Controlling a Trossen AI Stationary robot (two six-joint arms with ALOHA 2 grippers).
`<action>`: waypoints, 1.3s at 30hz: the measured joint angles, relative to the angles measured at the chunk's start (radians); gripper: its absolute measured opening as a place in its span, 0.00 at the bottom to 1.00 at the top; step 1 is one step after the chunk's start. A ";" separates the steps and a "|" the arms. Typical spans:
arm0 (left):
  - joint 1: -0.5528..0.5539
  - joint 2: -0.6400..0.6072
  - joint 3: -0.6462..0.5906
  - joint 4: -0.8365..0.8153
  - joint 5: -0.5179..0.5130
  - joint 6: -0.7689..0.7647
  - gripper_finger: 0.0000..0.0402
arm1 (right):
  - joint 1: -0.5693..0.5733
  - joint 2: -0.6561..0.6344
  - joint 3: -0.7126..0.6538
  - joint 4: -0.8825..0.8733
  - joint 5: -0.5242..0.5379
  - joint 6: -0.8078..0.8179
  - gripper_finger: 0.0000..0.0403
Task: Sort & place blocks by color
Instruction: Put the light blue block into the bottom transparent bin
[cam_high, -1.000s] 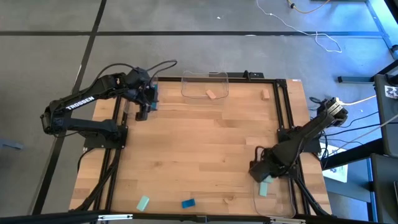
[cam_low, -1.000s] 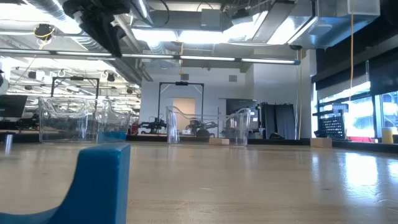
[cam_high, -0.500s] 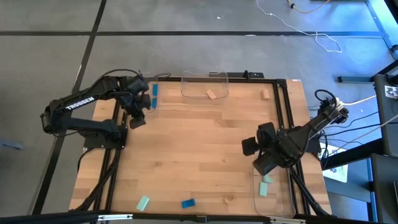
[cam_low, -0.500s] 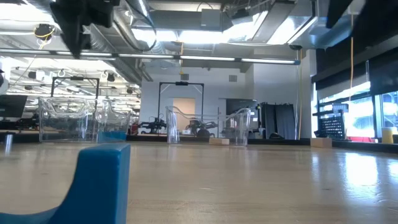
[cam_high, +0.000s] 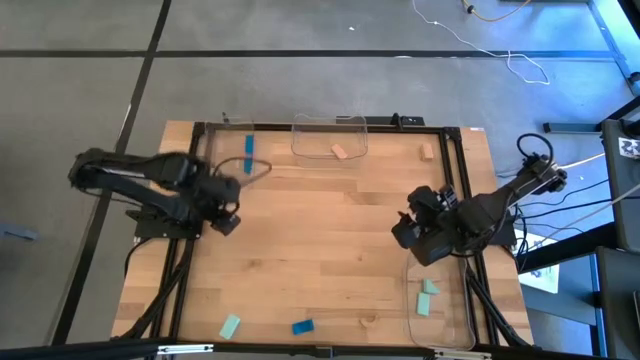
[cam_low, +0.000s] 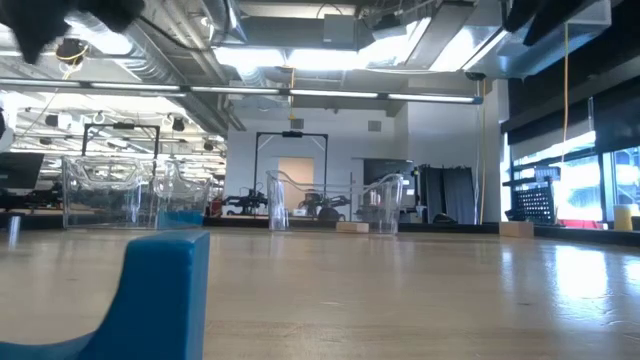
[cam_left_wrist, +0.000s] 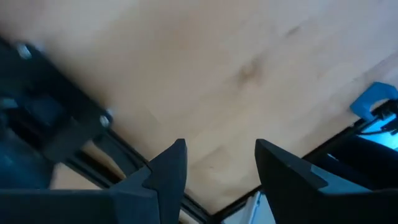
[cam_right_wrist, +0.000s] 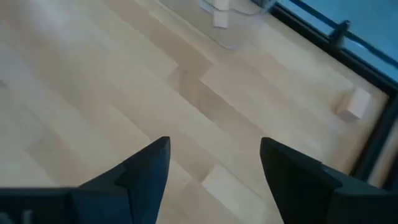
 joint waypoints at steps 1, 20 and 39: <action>-0.059 0.000 0.000 0.011 -0.013 -0.063 0.45 | -0.001 -0.008 0.000 0.013 0.002 -0.020 0.62; -0.763 0.333 0.000 0.303 -0.434 -0.539 0.45 | -0.003 -0.056 0.000 0.109 0.147 -0.117 0.62; -0.985 0.659 0.000 0.792 -0.451 -0.866 0.45 | -0.002 -0.056 0.000 0.107 0.171 -0.117 0.62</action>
